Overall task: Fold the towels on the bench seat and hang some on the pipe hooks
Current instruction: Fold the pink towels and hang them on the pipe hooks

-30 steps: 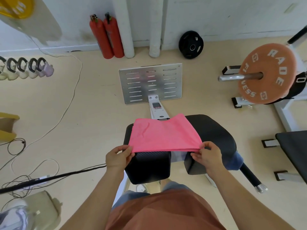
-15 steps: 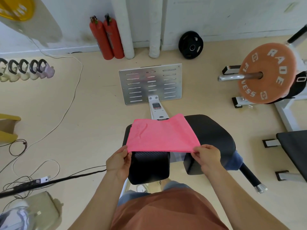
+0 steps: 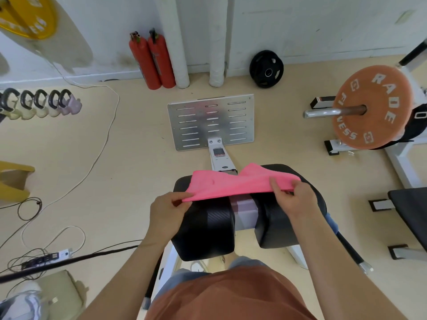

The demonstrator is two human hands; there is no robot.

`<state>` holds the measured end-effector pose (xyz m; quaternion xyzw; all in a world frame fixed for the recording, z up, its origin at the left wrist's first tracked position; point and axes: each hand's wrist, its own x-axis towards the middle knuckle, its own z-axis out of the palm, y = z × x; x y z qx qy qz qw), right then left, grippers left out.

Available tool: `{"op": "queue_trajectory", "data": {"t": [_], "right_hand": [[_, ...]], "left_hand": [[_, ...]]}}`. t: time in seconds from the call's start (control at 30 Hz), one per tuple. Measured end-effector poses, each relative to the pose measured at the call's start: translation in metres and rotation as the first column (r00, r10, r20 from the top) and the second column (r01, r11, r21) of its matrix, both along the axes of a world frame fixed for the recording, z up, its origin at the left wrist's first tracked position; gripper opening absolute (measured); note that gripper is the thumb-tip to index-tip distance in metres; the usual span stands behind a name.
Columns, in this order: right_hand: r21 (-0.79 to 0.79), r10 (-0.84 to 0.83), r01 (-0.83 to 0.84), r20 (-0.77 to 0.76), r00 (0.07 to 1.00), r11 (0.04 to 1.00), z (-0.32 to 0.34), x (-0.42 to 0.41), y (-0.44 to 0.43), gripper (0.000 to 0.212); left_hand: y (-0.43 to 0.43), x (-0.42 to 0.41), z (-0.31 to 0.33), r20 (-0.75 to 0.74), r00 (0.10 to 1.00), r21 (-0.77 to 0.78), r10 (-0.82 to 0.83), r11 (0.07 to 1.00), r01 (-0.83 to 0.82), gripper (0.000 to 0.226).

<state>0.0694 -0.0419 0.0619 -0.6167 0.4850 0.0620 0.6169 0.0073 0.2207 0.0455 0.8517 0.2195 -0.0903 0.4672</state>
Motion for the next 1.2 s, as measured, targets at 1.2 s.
{"op": "queue_trajectory", "data": {"t": [1.2], "right_hand": [[-0.444, 0.838, -0.753, 0.482, 0.256, 0.485, 0.161, 0.041, 0.052, 0.009]], "left_hand": [[-0.038, 0.079, 0.17, 0.498, 0.85, -0.167, -0.172, 0.943, 0.288, 0.024]]}}
